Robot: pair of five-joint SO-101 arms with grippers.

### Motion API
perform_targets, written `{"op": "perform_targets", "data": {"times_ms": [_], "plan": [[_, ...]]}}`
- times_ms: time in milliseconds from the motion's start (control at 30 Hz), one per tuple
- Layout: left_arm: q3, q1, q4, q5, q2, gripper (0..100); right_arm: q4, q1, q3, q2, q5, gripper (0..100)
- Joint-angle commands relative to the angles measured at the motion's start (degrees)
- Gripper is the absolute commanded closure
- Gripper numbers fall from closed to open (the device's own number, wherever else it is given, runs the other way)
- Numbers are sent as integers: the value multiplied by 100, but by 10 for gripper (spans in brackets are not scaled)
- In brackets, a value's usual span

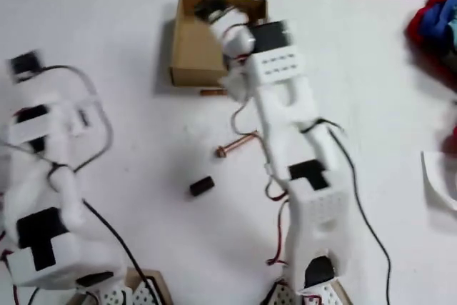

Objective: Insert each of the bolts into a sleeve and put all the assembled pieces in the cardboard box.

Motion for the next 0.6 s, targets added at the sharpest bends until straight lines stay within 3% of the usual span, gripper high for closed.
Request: {"op": "perform_targets", "data": {"times_ms": [0,200,400,467,567], "plan": [[-40,1090,299,-774,53,885,57,532,431,-787,-79,978],[-224,2338,492,-923,668,887,-602,1253,1943,-2123,-79,978],[-1121,3015,1143,-879,774,887,-2123,1736,4844,-3582,-281,978],[-1543,3235,1653,-431,774,887,-2686,1912,5679,-3934,-290,978],[-2149,3525,2567,923,800,887,-3002,2062,6444,-4251,-290,978]]}}
